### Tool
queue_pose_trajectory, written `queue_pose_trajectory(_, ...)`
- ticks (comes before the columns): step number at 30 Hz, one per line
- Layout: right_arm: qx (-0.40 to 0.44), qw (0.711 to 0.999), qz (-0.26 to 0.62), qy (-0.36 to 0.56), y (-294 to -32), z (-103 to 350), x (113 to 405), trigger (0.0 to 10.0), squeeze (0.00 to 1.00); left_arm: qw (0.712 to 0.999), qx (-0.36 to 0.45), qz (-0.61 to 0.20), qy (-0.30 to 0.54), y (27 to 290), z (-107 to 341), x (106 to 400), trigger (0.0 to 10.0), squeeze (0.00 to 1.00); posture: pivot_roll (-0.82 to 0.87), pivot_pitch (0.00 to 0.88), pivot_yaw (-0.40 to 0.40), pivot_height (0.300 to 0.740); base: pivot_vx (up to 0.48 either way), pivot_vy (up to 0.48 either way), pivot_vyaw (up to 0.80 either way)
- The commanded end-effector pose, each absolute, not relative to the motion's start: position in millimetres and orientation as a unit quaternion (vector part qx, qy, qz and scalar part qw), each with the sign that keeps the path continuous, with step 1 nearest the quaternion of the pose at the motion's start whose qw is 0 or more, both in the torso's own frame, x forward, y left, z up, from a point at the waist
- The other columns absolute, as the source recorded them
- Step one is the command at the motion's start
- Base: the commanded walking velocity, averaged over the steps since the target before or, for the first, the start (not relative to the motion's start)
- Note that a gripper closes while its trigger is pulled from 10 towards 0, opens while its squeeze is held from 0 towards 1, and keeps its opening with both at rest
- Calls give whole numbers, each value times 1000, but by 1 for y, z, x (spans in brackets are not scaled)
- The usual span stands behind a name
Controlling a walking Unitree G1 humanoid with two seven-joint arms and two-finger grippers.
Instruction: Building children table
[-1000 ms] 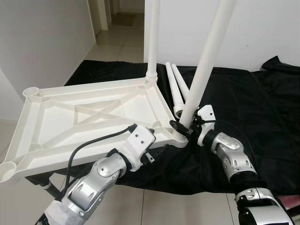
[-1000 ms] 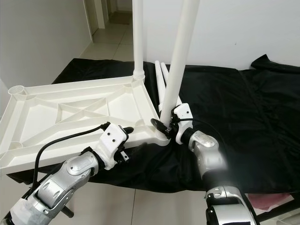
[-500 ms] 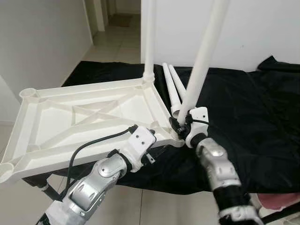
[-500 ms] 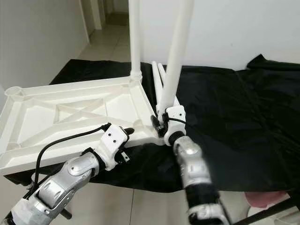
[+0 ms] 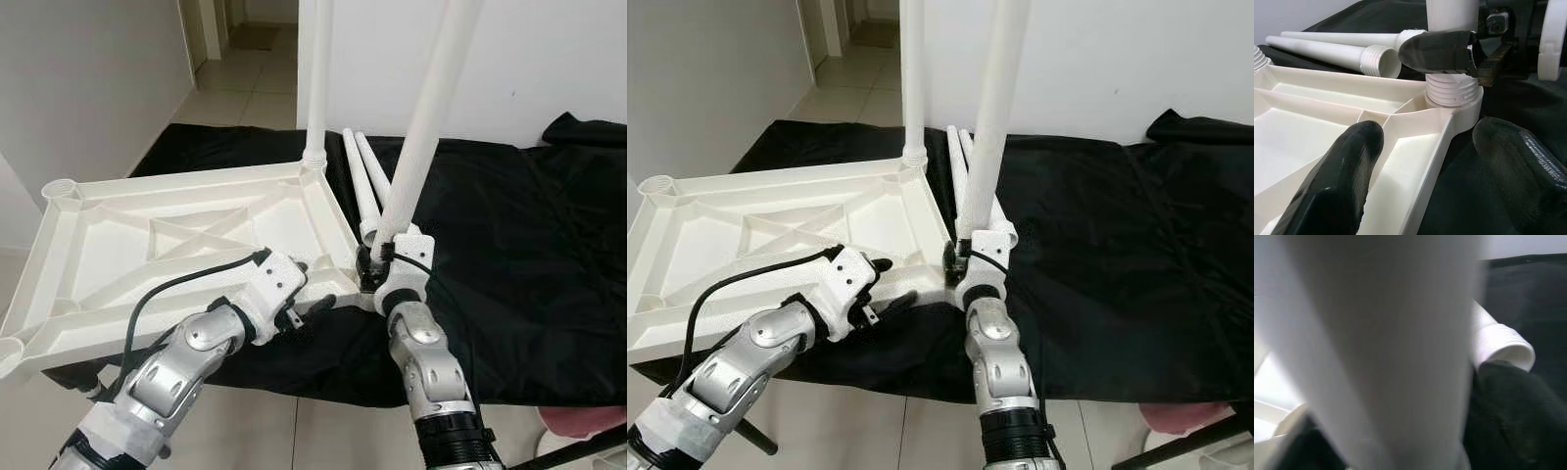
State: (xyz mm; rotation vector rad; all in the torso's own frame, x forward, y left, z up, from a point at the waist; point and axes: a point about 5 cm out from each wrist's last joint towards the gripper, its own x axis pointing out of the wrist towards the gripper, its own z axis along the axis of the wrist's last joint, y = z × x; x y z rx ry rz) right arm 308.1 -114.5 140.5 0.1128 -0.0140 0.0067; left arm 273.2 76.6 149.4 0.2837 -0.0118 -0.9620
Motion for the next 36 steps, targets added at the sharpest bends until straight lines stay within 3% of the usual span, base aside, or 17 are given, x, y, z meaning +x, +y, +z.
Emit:
queue_pose_trajectory(1, 70, 997, 13, -11, -118, 142, 305, 10000, 1000, 871, 145, -469, -4, 79, 150, 274, 10000, 0, 0, 13, 11, 740, 0, 0, 0)
queue_pose_trajectory(6, 65, 997, 42, -19, -121, 146, 306, 10000, 1000, 867, 137, -479, -3, 78, 150, 272, 10000, 0, 0, 14, 12, 740, 0, 0, 0)
queue_pose_trajectory(7, 56, 995, 85, -21, -124, 147, 307, 10000, 0, 863, 129, -488, -2, 77, 150, 269, 10000, 0, 0, 13, 14, 740, 0, 0, 0)
queue_pose_trajectory(8, 56, 995, 85, -21, -124, 147, 307, 10000, 0, 863, 129, -488, -2, 77, 150, 269, 10000, 0, 0, 13, 14, 740, 0, 0, 0)
queue_pose_trajectory(9, 31, 987, 154, -29, -133, 150, 311, 10000, 0, 856, 126, -502, 0, 74, 149, 264, 10000, 0, 0, 14, 16, 740, 0, 0, 0)
queue_pose_trajectory(12, 3, 975, 218, -37, -140, 152, 314, 10000, 0, 855, 122, -505, 3, 73, 148, 263, 10000, 0, 1, 13, 16, 740, 0, 0, 0)
queue_pose_trajectory(24, -78, 930, 359, -19, -141, 151, 334, 9843, 0, 846, 118, -520, 7, 67, 146, 256, 10000, 0, 21, 10, 13, 740, 0, 0, 0)
queue_pose_trajectory(25, -81, 926, 369, -13, -142, 149, 334, 4471, 0, 847, 118, -518, 8, 68, 146, 256, 10000, 0, 24, 9, 11, 740, 0, 0, 0)
queue_pose_trajectory(29, -84, 923, 376, -9, -143, 148, 335, 4039, 0, 848, 119, -517, 9, 69, 145, 256, 10000, 0, 24, 9, 11, 740, 0, 0, 0)
queue_pose_trajectory(30, -83, 921, 382, -5, -144, 146, 336, 1216, 0, 849, 119, -515, 9, 69, 146, 256, 10000, 0, 28, 8, 7, 740, 0, 0, 0)
queue_pose_trajectory(31, -81, 920, 384, 2, -147, 143, 337, 0, 0, 850, 118, -514, 9, 69, 146, 255, 10000, 0, 33, 5, 4, 740, 0, 0, 0)
queue_pose_trajectory(36, -74, 919, 388, 16, -153, 136, 337, 0, 0, 851, 119, -512, 9, 69, 146, 255, 10000, 0, 33, 5, 4, 740, 0, 0, 0)
